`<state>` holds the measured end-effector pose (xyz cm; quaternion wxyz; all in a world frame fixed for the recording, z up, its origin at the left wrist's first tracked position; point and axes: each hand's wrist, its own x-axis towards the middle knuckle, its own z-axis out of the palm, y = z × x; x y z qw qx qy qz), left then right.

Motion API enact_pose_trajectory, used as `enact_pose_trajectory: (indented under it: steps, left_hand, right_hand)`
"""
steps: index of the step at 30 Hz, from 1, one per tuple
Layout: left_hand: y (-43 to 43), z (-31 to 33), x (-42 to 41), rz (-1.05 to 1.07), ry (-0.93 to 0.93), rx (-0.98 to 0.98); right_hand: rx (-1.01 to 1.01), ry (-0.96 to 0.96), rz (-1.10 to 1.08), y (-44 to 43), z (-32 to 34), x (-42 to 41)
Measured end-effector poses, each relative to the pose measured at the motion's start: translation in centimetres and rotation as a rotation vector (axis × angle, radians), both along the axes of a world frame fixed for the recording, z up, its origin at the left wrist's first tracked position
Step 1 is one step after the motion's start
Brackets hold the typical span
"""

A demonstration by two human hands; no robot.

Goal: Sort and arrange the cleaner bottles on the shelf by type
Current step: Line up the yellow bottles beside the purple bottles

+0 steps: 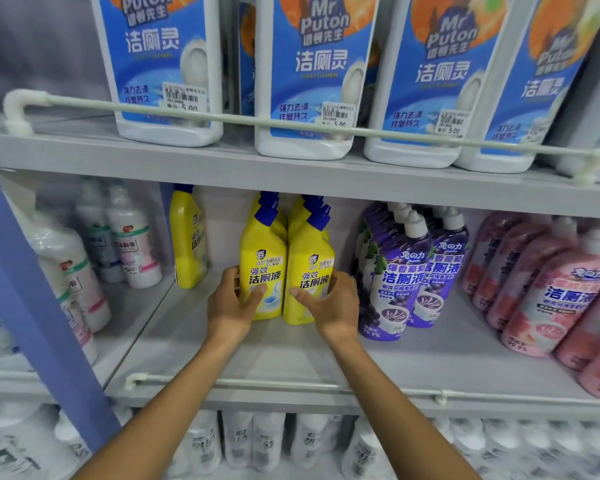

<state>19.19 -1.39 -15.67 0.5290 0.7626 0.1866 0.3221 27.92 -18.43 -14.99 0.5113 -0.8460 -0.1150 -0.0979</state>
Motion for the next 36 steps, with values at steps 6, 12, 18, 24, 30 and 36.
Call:
enact_pose_trajectory:
  steps: [6,12,18,24,30,36]
  left_hand:
    - [0.5,-0.5,1.5,-0.013,-0.012,-0.008]
    - [1.2,-0.4,2.2,-0.058,-0.042,-0.058]
    - [2.3,-0.4,2.4,-0.115,-0.063,-0.060]
    - [2.6,-0.1,2.2,-0.204,-0.123,-0.108]
    - [2.7,-0.3,2.3,-0.240,-0.125,-0.130]
    - [2.9,-0.3,2.8,-0.234,-0.061,-0.100]
  right_hand:
    - [0.022,-0.020,-0.074,0.9,-0.1,0.5]
    - [-0.038,-0.017,0.024,0.3,-0.5,1.6]
    - [-0.081,0.021,0.170,-1.1,-0.1,2.3]
    - [-0.057,0.059,0.182,-0.6,0.5,1.3]
    - [-0.052,0.039,0.159,-0.3,0.1,1.2]
    - [-0.077,0.048,0.138,-0.3,0.2,1.0]
